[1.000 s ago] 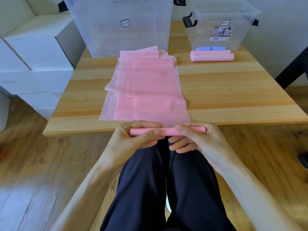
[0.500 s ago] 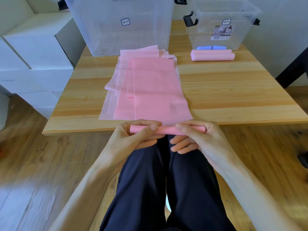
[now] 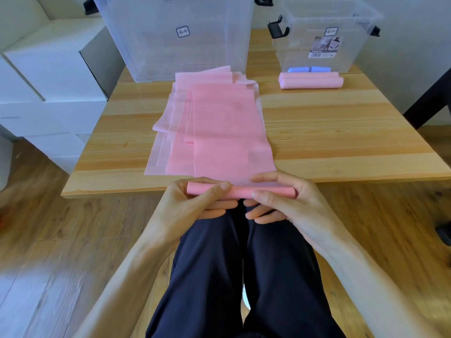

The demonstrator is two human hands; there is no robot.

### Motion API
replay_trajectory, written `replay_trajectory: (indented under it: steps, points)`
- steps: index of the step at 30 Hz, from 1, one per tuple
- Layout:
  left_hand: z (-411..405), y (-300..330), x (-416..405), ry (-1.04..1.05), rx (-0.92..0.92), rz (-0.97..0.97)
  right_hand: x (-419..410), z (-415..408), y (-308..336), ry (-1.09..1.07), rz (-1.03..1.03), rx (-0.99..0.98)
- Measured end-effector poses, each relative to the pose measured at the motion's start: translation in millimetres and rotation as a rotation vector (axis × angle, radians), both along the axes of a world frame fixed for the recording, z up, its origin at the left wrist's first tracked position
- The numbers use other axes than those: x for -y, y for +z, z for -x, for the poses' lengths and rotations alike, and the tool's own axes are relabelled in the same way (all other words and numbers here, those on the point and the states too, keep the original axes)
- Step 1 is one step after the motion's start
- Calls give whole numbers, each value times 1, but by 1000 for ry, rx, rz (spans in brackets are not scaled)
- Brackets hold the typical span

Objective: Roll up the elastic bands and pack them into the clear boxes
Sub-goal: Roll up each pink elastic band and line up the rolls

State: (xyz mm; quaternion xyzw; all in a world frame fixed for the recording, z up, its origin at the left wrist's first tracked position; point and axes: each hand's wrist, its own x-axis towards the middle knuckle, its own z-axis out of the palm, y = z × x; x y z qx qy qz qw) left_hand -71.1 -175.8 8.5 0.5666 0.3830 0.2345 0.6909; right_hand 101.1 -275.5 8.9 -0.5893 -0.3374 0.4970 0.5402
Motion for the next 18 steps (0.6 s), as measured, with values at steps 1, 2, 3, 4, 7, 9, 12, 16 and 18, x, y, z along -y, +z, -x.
replay_trajectory:
  steps: [1,2,3,4,7,9,12,16,18]
  points:
    - [0,0,0,-2,4,1,0,0,0,4,-5,9]
    - [0,0,-1,-3,15,9,-1,0,0,-1,-8,11]
    - [0,0,-1,2,31,23,-1,0,0,-10,-8,9]
    - [1,0,0,12,45,37,-2,0,0,-20,-7,7]
    - [1,-2,0,36,45,41,-3,0,1,-10,-3,2]
    - [1,-3,-1,47,28,31,-2,-1,1,18,-6,5]
    - [1,-2,-2,17,39,34,-2,0,0,6,-13,23]
    - [1,-2,-2,-8,76,69,-3,0,0,-36,2,-11]
    - [1,-2,-2,7,58,75,-2,-1,1,5,0,-6]
